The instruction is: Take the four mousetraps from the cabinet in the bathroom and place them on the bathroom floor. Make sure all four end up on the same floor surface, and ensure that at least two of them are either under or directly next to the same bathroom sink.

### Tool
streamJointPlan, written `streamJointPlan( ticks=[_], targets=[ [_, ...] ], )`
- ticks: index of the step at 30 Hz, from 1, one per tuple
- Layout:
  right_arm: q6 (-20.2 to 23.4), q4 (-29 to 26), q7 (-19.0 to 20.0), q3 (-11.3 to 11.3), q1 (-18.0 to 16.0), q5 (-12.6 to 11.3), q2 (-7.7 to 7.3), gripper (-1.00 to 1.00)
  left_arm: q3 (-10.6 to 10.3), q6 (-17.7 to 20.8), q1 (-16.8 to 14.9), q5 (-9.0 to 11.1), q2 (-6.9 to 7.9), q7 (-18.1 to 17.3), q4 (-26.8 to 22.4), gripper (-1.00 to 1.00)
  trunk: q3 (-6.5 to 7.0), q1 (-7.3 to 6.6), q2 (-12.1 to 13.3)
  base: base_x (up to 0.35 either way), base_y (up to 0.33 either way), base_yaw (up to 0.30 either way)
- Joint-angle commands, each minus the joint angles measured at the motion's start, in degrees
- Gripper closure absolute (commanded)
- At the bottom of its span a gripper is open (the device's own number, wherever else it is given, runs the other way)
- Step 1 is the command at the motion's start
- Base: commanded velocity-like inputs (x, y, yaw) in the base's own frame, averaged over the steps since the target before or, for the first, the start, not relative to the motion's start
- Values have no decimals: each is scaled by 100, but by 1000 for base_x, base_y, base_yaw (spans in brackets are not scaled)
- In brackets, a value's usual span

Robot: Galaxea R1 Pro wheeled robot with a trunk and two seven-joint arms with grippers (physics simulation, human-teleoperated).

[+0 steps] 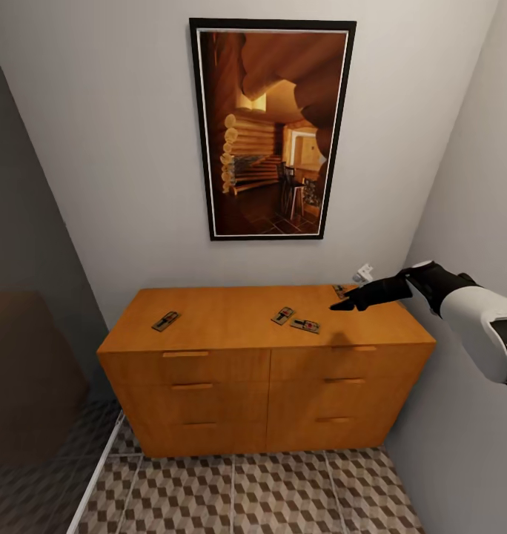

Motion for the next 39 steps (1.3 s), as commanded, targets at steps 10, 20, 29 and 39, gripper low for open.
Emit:
streamJointPlan(
  ticks=[10, 20, 29, 39],
  targets=[
    [61, -10, -34, 44, 73, -47, 45, -100, 11, -21, -4, -3, -1, 6, 5, -100, -7, 0, -5, 0, 0, 0],
    [54, -9, -120, 44, 128, -47, 22, -100, 11, -17, -4, -3, -1, 6, 5, -100, -7, 0, -5, 0, 0, 0],
    [43, -9, -141, 44, 189, -47, -4, -100, 11, -13, -4, -3, -5, 6, 5, -100, -7, 0, -5, 128, 0, 0],
    [44, -9, -142, 44, 201, -47, 15, -100, 11, -20, -4, -3, -1, 6, 5, -100, -7, 0, -5, 124, 0, 0]
  ],
)
